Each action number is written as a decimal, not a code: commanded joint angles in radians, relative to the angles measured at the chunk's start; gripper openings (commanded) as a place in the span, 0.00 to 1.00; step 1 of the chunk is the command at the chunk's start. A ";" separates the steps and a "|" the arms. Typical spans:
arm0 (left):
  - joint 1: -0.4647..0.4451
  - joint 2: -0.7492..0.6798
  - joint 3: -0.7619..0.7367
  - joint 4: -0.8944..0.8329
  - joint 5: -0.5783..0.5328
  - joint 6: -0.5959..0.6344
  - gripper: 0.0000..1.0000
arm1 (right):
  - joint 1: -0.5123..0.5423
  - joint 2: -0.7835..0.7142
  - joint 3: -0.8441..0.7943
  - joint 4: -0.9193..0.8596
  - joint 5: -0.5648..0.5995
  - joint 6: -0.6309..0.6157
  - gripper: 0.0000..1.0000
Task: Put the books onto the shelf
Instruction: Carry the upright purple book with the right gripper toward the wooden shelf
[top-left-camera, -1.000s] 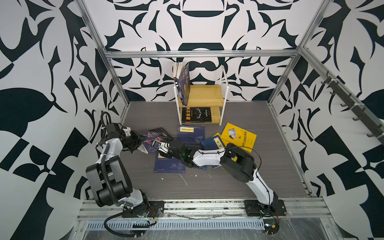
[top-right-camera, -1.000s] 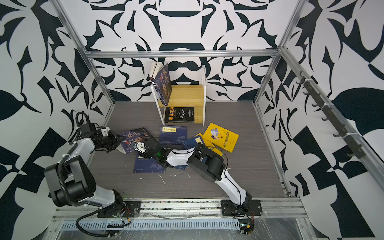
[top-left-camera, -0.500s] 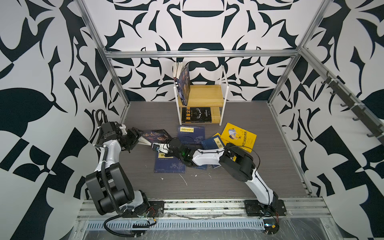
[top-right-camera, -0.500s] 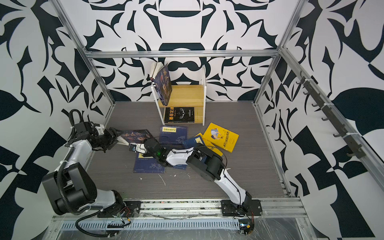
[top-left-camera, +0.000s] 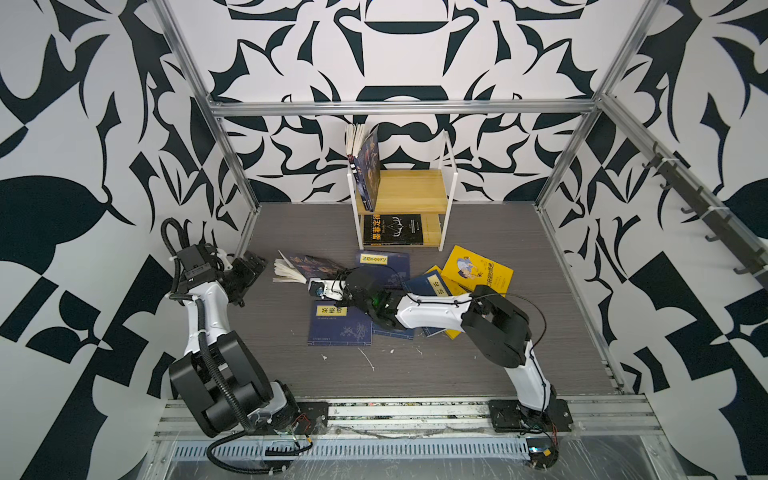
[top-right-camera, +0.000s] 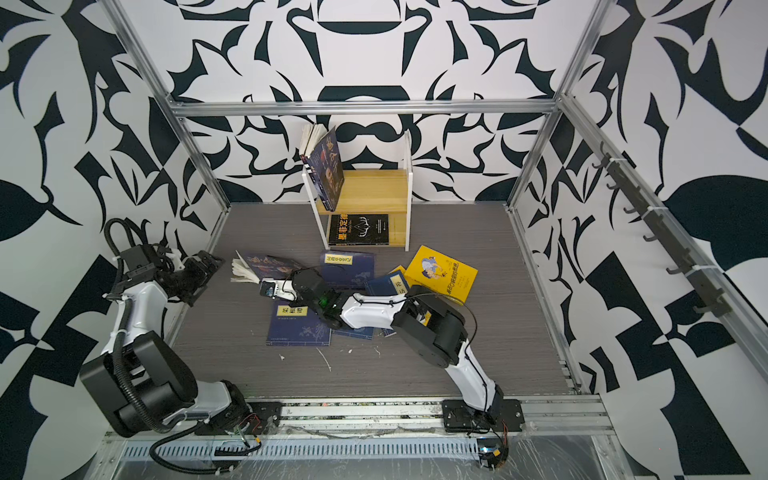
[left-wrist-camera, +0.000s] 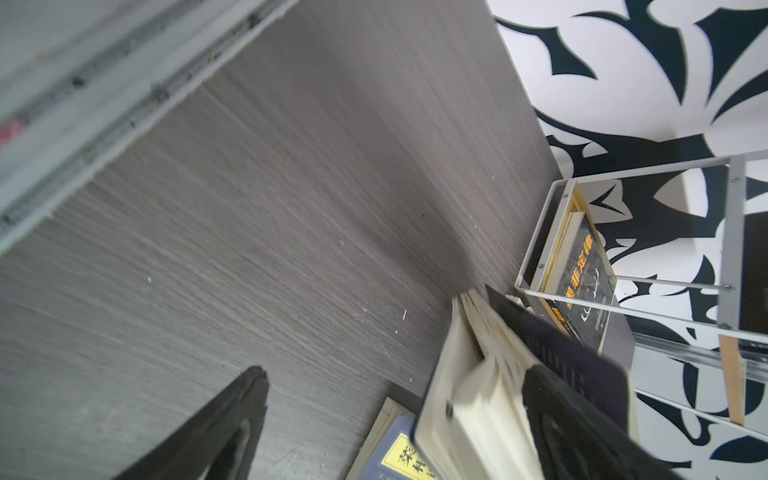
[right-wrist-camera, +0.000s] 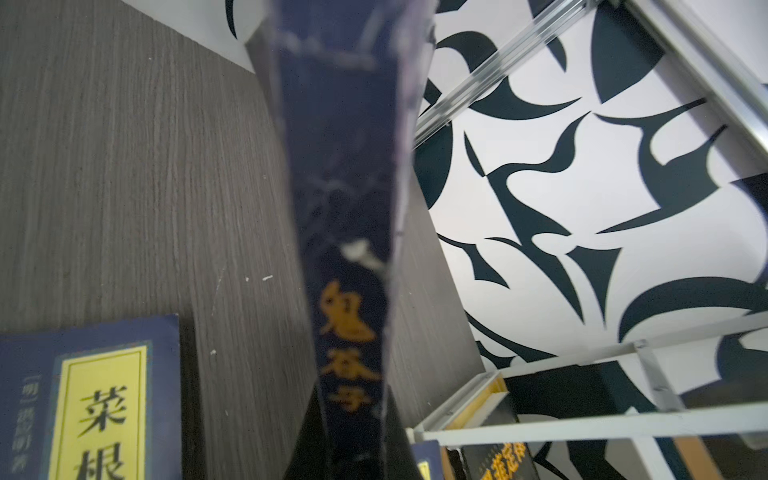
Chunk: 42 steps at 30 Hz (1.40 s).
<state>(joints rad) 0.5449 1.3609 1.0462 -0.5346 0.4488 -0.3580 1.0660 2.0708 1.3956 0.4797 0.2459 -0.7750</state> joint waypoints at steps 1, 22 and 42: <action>0.005 -0.025 0.083 -0.067 -0.013 0.083 0.99 | -0.006 -0.130 -0.045 0.074 0.071 -0.080 0.00; -0.270 -0.015 0.066 -0.050 -0.050 0.213 0.99 | -0.076 -0.572 -0.352 -0.205 0.301 -0.098 0.00; -0.345 -0.079 -0.090 0.033 -0.007 0.363 1.00 | -0.169 -0.449 -0.232 -0.120 0.517 -0.298 0.00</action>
<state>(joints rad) 0.2153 1.3018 0.9390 -0.4953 0.4389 -0.0307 0.9035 1.6234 1.0809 0.2024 0.6865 -1.0336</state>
